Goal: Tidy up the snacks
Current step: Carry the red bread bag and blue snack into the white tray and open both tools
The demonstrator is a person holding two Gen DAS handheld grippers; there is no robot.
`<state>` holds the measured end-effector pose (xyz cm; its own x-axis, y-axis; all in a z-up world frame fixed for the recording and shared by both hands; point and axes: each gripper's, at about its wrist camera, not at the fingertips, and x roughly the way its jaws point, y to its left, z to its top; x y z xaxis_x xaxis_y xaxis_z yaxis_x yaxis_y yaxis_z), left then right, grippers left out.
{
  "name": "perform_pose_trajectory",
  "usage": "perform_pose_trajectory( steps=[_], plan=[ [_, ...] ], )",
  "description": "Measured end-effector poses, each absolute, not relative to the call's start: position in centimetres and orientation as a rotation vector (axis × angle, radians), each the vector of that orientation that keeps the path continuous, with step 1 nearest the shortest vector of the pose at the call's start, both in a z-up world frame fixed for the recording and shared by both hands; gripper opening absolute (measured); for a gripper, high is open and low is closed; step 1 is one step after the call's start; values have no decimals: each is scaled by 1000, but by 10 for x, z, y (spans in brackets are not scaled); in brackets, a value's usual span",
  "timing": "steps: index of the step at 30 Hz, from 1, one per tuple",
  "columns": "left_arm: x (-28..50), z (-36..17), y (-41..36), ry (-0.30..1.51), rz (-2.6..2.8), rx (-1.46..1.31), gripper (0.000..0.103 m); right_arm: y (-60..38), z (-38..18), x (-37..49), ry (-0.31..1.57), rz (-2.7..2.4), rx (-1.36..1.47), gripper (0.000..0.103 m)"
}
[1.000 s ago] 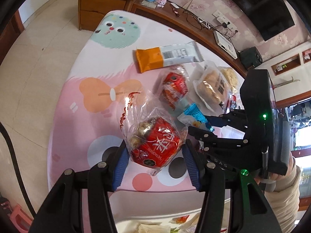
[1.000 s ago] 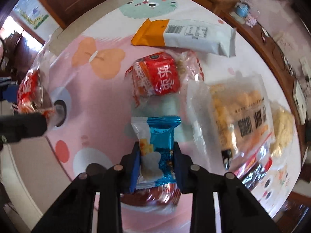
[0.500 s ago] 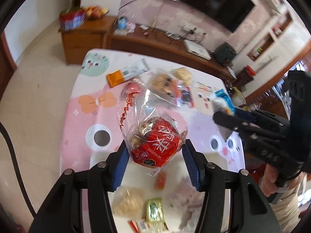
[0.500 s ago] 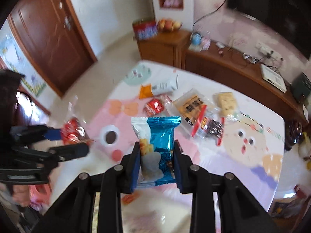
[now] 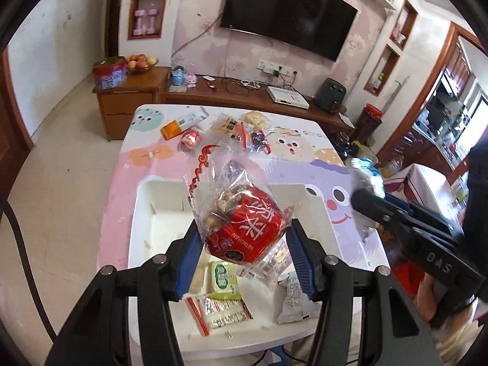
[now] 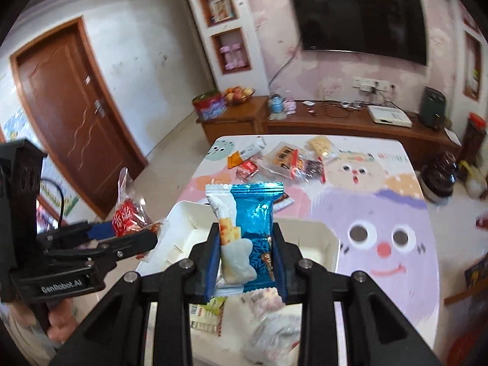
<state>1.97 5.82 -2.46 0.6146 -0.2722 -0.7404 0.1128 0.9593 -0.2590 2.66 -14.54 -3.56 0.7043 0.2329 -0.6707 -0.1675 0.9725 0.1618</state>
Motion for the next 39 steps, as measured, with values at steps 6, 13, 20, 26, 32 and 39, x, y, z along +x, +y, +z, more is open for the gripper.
perform_pose_trajectory(
  steps=[6,13,20,26,32,39],
  plan=[
    [-4,-62,52,883,-121,-115,54,-152,-60,1,722,130,121,30],
    [-9,-101,49,955,-83,-73,54,-152,-89,1,792,98,154,30],
    [-12,-107,52,961,-68,-69,54,-138,-101,-4,837,109,111,30],
    [-9,-111,54,972,-61,-70,54,-138,-105,-2,859,103,109,31],
    [-7,-113,55,986,-43,-66,63,-134,-107,1,879,101,94,31],
    [-6,-112,57,983,-21,-77,84,-137,-108,2,888,105,122,54]
  ],
)
